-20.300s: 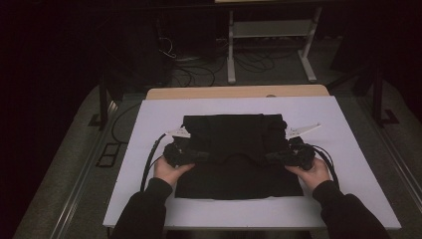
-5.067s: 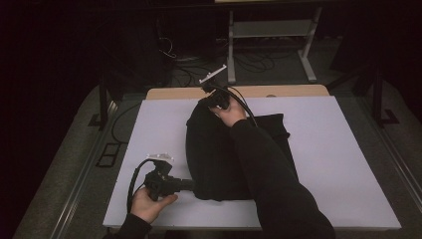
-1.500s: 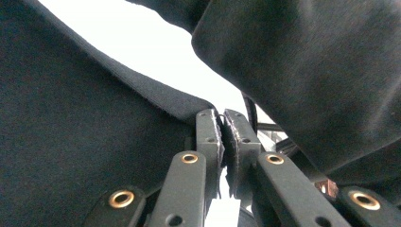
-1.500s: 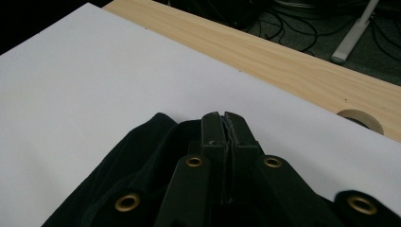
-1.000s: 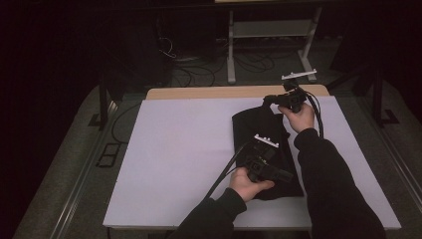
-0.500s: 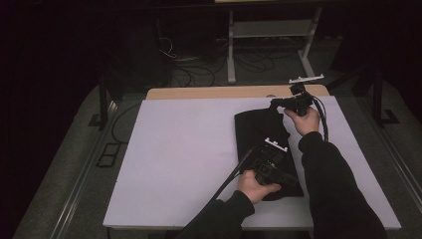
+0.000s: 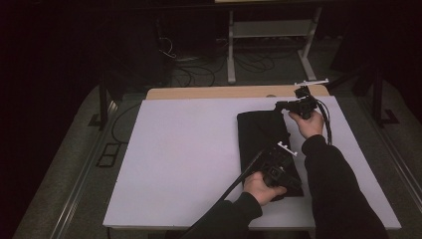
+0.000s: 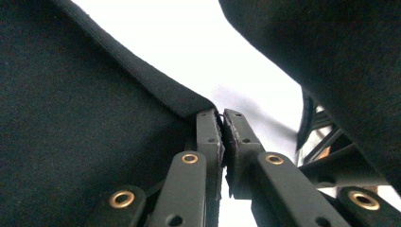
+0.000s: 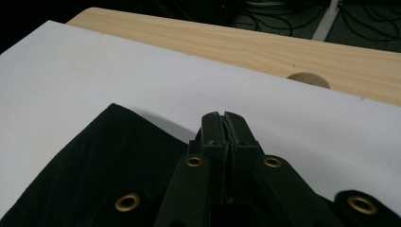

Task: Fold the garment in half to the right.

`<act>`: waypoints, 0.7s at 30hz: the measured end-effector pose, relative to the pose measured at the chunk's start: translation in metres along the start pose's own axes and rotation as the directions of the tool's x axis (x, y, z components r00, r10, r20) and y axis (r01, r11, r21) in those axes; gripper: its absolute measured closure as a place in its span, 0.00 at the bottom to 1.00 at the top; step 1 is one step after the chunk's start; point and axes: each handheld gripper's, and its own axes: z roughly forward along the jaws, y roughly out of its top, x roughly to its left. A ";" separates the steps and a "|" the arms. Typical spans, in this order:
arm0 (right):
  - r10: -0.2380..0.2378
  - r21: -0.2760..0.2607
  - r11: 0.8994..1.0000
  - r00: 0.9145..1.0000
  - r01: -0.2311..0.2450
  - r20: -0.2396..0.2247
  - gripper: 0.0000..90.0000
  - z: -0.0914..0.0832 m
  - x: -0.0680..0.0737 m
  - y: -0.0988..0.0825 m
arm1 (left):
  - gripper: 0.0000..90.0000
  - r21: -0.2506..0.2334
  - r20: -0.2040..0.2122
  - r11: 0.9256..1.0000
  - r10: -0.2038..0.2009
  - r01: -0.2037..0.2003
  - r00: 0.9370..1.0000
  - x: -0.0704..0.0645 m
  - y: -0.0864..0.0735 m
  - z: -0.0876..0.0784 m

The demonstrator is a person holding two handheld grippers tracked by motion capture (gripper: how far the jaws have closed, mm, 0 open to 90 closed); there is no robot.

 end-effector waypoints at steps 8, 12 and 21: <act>0.016 0.007 1.000 1.000 -0.016 0.008 0.96 0.001 -0.007 -0.009 | 0.93 0.041 -0.022 0.999 0.006 -0.005 1.000 -0.003 0.001 0.006; 0.035 0.007 0.999 0.999 -0.035 0.004 0.96 0.001 -0.012 -0.014 | 0.93 0.048 -0.017 0.999 0.010 -0.009 1.000 -0.003 0.001 0.008; 0.046 0.016 0.999 0.999 -0.046 0.000 0.95 0.006 -0.014 -0.018 | 0.92 0.041 -0.010 0.999 0.005 -0.004 1.000 -0.002 0.002 0.007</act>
